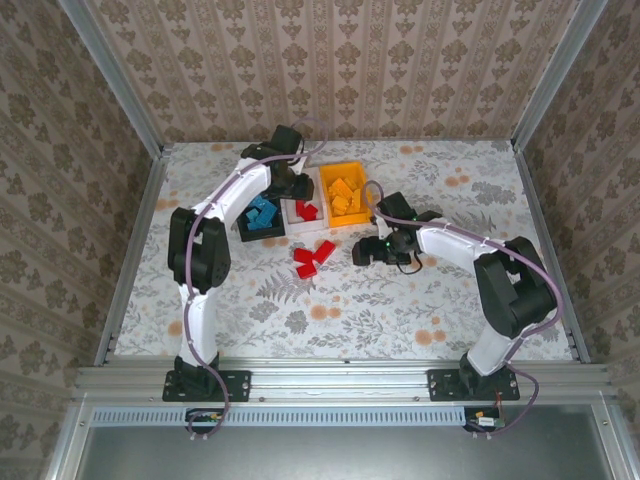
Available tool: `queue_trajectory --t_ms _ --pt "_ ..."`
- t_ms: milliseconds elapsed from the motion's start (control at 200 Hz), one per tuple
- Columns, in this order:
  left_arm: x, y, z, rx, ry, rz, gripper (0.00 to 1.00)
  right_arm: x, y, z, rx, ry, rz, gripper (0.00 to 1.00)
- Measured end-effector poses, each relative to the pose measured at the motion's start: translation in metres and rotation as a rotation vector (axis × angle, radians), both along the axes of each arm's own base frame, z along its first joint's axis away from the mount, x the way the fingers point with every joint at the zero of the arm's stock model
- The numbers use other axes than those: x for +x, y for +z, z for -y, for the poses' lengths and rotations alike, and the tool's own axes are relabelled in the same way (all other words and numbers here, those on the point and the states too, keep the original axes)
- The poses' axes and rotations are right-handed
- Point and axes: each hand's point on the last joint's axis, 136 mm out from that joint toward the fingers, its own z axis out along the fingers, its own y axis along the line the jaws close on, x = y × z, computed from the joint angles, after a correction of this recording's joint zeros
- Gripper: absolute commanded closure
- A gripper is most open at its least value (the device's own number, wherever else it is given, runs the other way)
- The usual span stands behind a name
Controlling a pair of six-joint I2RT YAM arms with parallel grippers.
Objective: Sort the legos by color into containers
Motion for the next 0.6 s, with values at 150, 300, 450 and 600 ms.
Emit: queue_trajectory --t_ms 150,300,450,600 --pt "0.000 -0.004 0.001 -0.001 -0.002 -0.009 0.60 -0.001 -0.005 0.000 -0.006 0.000 -0.013 0.11" --pt "0.000 -0.015 0.001 0.008 -0.003 -0.029 0.55 -0.001 -0.005 0.000 -0.006 0.000 -0.013 0.11" --pt "-0.001 -0.016 0.002 0.007 -0.005 -0.037 0.51 -0.001 -0.005 0.000 -0.006 0.000 -0.013 0.11" --pt "-0.001 -0.016 0.002 0.006 -0.006 -0.037 0.49 -0.001 -0.005 0.000 -0.006 0.000 -0.013 0.10"
